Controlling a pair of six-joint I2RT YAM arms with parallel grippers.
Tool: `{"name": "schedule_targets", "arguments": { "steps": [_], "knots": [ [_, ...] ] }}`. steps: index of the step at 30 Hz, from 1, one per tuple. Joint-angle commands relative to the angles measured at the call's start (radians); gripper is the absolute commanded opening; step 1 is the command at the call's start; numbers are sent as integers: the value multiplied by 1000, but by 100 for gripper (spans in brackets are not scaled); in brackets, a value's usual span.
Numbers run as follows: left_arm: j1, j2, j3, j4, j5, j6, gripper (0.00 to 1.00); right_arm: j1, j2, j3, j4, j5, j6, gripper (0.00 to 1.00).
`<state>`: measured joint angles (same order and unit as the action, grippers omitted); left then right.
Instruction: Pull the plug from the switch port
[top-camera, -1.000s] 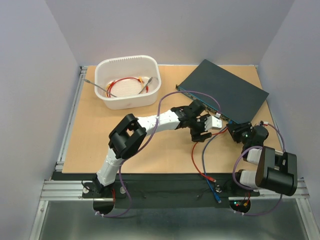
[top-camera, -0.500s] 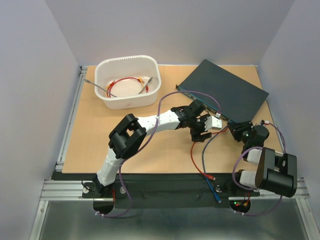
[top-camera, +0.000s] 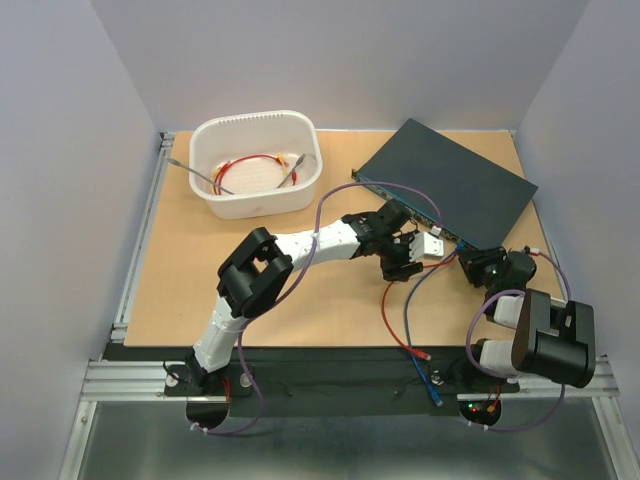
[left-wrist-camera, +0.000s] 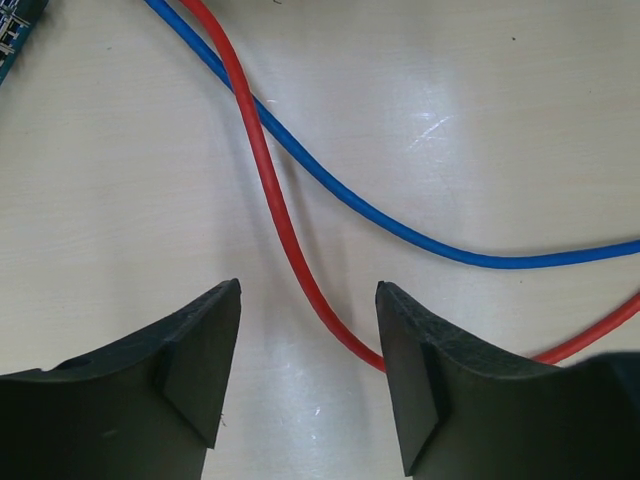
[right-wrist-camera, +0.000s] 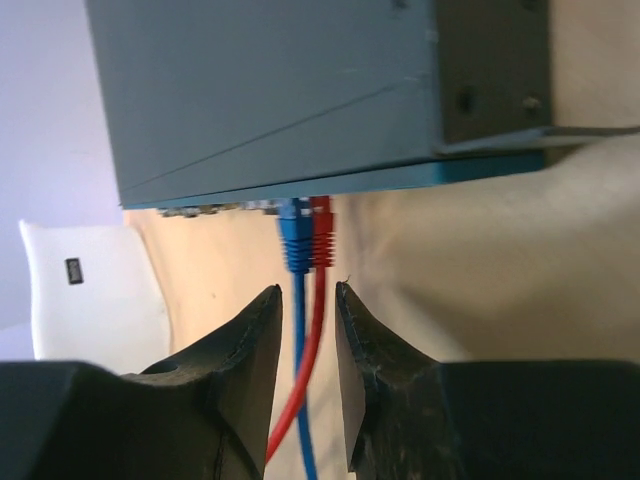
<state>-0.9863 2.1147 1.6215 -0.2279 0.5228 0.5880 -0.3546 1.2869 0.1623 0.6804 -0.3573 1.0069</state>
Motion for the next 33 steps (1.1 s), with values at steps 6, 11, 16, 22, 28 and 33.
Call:
{"name": "schedule_targets", "arguments": {
  "steps": [6, 11, 16, 22, 28, 33],
  "knots": [
    [-11, 10, 26, 10, 62, -5, 55, -10, 54, 9, 33, 83, 15, 33],
    [-25, 19, 6, 22, 62, -8, 54, -11, 97, 14, 45, 110, 27, 33],
    [-32, 33, 9, 44, 60, -24, 54, -12, 176, 13, 140, 71, 45, 33],
    [-37, 57, 21, 53, 86, -51, 43, -12, 184, -18, 214, 78, 65, 32],
    [-49, 51, 31, 21, 128, -66, 24, -18, 63, -89, 200, 115, 100, 30],
    [-67, 60, 28, 16, 132, -70, 0, -18, -26, -84, 153, 83, 58, 31]
  ]
}}
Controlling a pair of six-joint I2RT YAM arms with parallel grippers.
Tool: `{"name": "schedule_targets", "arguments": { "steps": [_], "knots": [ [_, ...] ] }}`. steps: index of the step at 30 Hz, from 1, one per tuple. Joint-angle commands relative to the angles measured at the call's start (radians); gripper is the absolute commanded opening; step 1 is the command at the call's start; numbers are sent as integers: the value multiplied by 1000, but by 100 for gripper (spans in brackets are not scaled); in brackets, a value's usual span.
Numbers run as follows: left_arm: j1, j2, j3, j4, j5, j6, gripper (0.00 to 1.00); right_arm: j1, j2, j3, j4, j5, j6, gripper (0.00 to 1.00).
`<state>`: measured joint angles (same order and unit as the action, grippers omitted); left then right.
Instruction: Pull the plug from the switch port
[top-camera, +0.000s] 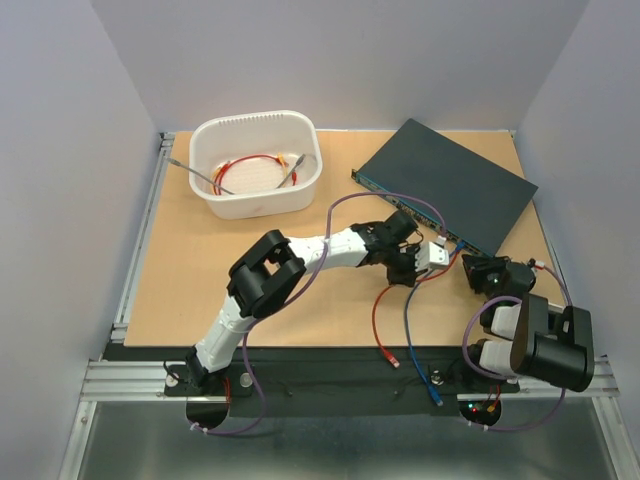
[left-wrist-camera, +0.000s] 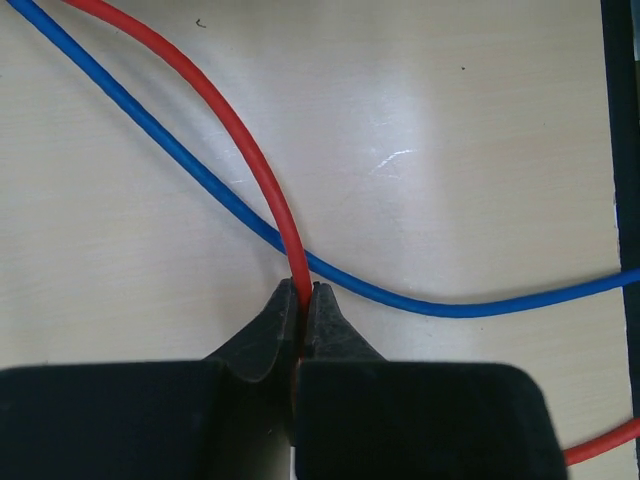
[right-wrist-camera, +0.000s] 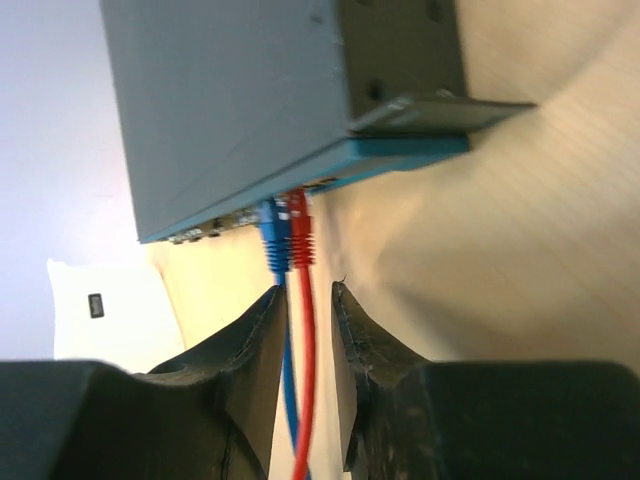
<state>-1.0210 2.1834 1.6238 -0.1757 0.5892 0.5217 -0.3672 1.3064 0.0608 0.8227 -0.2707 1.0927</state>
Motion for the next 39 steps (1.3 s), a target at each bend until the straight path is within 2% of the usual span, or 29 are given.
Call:
{"name": "schedule_targets", "arguments": {
  "steps": [1, 5, 10, 15, 20, 35, 39],
  "knots": [
    [-34, -5, 22, -31, 66, -3, 0, -6, -45, 26, 7, -4, -37, 31],
    [-34, 15, 22, -5, 44, -15, 0, -6, -35, 57, 0, -32, -47, 33],
    [-34, 21, 41, -2, 35, -22, 0, -6, 66, 117, 10, -94, -60, 34],
    [-36, 22, 48, -5, 35, -17, 0, -6, 59, 148, 26, -61, -73, 34],
    [-34, 18, 50, -7, 31, -17, 0, -6, 166, 197, 27, -76, -51, 33],
    [-31, 16, 67, -22, 21, -11, 0, -4, 241, 241, 26, -79, -80, 33],
    [-22, 12, 94, -48, -17, 0, 9, -4, 241, 235, 17, -76, -102, 29]
  ]
}}
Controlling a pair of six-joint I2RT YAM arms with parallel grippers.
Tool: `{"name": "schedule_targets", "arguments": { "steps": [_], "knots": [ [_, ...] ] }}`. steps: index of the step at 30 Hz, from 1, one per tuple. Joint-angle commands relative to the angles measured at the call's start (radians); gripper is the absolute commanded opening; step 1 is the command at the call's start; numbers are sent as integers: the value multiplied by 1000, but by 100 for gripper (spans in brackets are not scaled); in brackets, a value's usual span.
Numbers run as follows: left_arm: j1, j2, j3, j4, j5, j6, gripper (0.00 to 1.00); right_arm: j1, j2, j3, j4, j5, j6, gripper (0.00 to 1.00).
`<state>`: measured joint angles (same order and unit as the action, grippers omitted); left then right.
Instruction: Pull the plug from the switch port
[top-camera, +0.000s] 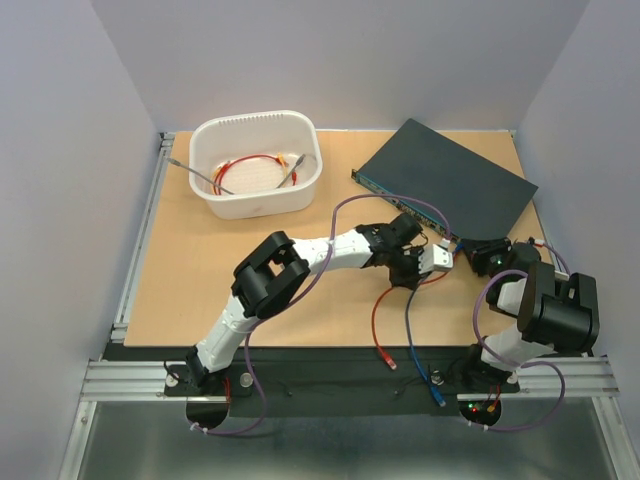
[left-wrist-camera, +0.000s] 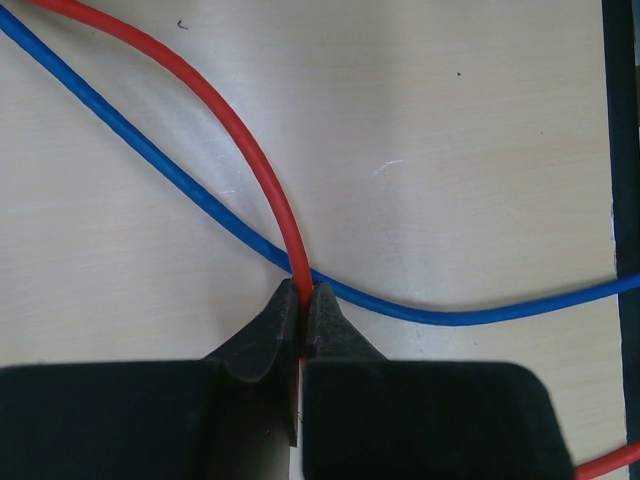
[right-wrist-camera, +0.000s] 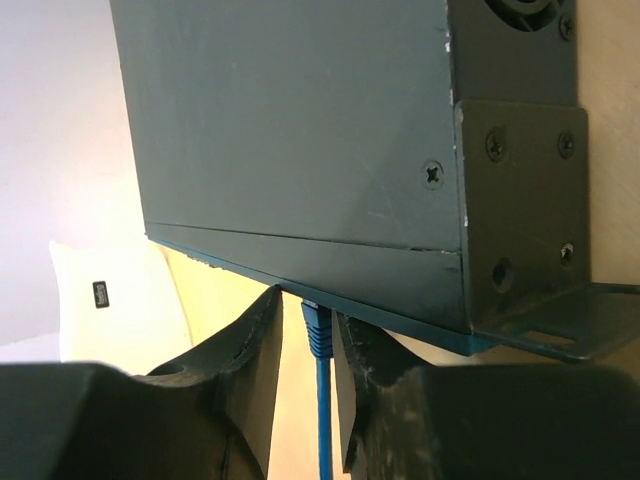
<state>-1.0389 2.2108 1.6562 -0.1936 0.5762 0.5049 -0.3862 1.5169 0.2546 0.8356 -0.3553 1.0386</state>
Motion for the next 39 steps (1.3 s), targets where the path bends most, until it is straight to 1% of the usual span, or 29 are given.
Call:
{"name": "schedule_targets", "arguments": {
  "steps": [1, 2, 4, 5, 10, 11, 13, 15, 16, 17, 18, 19, 20, 21, 22, 23, 24, 26, 28, 32, 36, 39],
  "knots": [
    [5, -19, 85, -46, -22, 20, 11, 14, 26, 41, -6, 10, -54, 27],
    [13, -22, 99, -56, -24, 23, 18, 13, 16, 41, -13, 12, -66, 27],
    [29, -28, 141, -87, -22, 32, 28, 13, 6, 44, -42, 19, -77, 27],
    [30, -28, 158, -101, -22, 38, 38, 13, -1, 48, -55, 24, -93, 27],
    [31, -25, 295, -222, 11, 134, 55, 13, -49, 58, -134, 52, -132, 28],
    [31, -22, 316, -239, 23, 150, 61, 13, -49, 60, -138, 52, -138, 29],
    [37, -8, 370, -268, 45, 168, 62, 13, -38, 71, -145, 49, -138, 29],
    [56, 13, 395, -233, 41, 138, 63, 13, -29, 77, -151, 52, -138, 29],
    [66, 26, 413, -148, -11, 95, 63, 15, -24, 80, -153, 52, -141, 29],
    [77, 41, 427, -101, -47, 54, 63, 14, -26, 81, -159, 55, -144, 29],
    [97, 82, 471, -17, -91, -32, 63, 13, -29, 81, -176, 70, -153, 29],
    [106, 110, 502, 17, -177, -66, 63, 15, -40, 86, -190, 78, -163, 29],
    [115, 140, 539, 51, -220, -133, 63, 15, -44, 90, -216, 88, -181, 29],
    [125, 203, 577, 77, -264, -152, 63, 15, -50, 92, -220, 99, -189, 29],
    [140, 232, 647, 132, -339, -164, 63, 15, -53, 95, -222, 98, -195, 29],
    [148, 257, 669, 170, -376, -175, 63, 17, -54, 100, -227, 96, -199, 29],
    [155, 297, 688, 254, -406, -189, 64, 15, -49, 109, -230, 89, -201, 30],
    [172, 335, 711, 313, -467, -183, 66, 15, -38, 120, -231, 82, -198, 30],
    [177, 388, 744, 348, -505, -145, 66, 15, -17, 135, -231, 70, -192, 30],
    [177, 418, 722, 394, -544, -94, 68, 15, -1, 137, -230, 82, -177, 30],
    [185, 418, 723, 401, -521, -101, 68, 15, 6, 150, -227, 84, -180, 28],
    [185, 417, 718, 401, -521, -100, 67, 15, 3, 160, -227, 95, -175, 25]
  ]
}}
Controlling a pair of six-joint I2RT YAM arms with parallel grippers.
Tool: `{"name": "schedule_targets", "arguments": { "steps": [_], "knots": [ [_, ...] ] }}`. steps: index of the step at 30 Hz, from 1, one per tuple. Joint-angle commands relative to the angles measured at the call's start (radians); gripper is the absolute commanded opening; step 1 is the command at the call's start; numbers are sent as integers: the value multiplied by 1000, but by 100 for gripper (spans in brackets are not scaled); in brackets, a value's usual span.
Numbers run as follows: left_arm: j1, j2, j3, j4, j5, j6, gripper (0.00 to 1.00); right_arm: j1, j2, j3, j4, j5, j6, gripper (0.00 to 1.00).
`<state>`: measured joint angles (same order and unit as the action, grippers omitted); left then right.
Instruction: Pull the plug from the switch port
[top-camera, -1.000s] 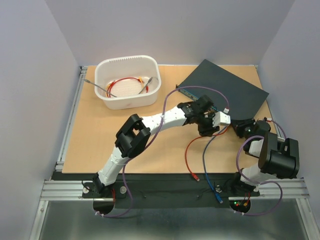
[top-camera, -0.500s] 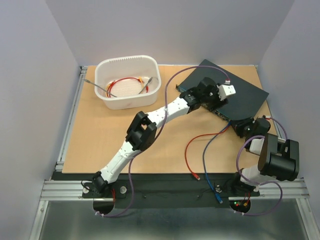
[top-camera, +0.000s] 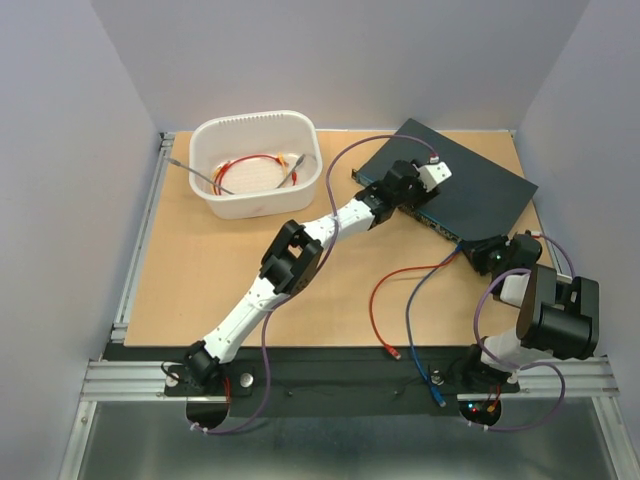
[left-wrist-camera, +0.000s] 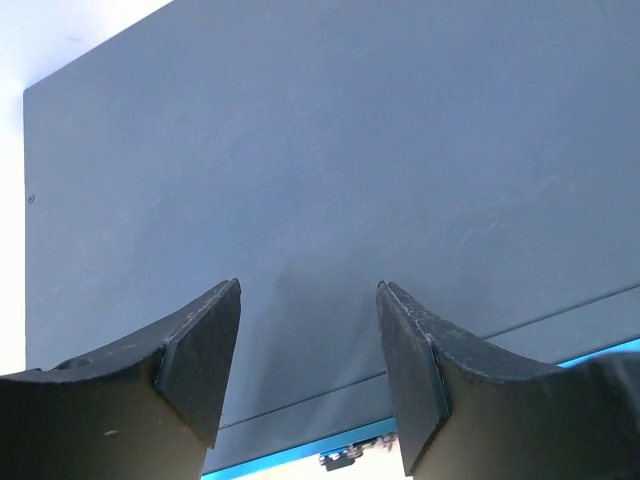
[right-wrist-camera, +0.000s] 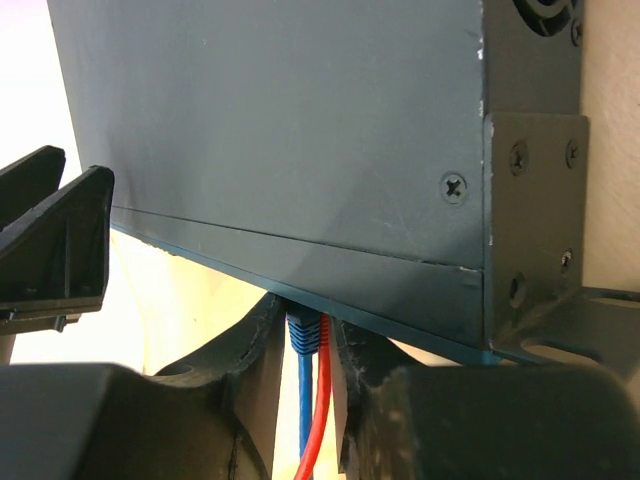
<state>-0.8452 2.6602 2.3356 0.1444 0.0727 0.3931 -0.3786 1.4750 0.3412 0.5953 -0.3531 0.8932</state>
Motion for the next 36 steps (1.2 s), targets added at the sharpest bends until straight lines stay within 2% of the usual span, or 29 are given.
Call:
{"name": "schedule_targets", "arguments": {
  "steps": [1, 3, 6, 9, 10, 12, 13, 16, 19, 23, 30, 36],
  "knots": [
    [-9, -36, 34, 64, -16, 12, 67, 7, 44, 74, 14, 95, -28, 22],
    [-9, -37, 31, 64, -16, 12, 67, 7, 45, 82, 14, 94, -30, 19],
    [-11, -37, 28, 63, -19, 26, 67, 7, 51, 82, 14, 86, -28, 8],
    [-12, -40, 18, 64, -28, 43, 67, 7, 47, 81, 12, 86, -30, 5],
    [-12, -42, 13, 66, -31, 52, 67, 7, 42, 81, 11, 79, -31, 1],
    [-12, -43, 8, 67, -31, 56, 67, 7, 34, 82, -6, 71, -42, 0],
    [-12, -46, 4, 69, -27, 61, 67, 7, 22, 87, -18, 66, -46, 8],
    [-12, -46, -1, 69, -30, 62, 66, 7, -14, 72, -45, 94, -40, 44],
    [-14, -51, -7, 69, -30, 64, 66, 6, -33, 64, -52, 111, -25, 53],
    [-15, -54, -13, 69, -25, 67, 65, 6, 14, 74, -46, 100, 6, 54],
    [-15, -60, -22, 70, -24, 64, 64, 3, 21, 26, 37, 134, 87, 50],
    [-17, -62, -25, 67, -21, 62, 64, -2, -65, -71, 103, 163, 164, 60]
  ]
}}
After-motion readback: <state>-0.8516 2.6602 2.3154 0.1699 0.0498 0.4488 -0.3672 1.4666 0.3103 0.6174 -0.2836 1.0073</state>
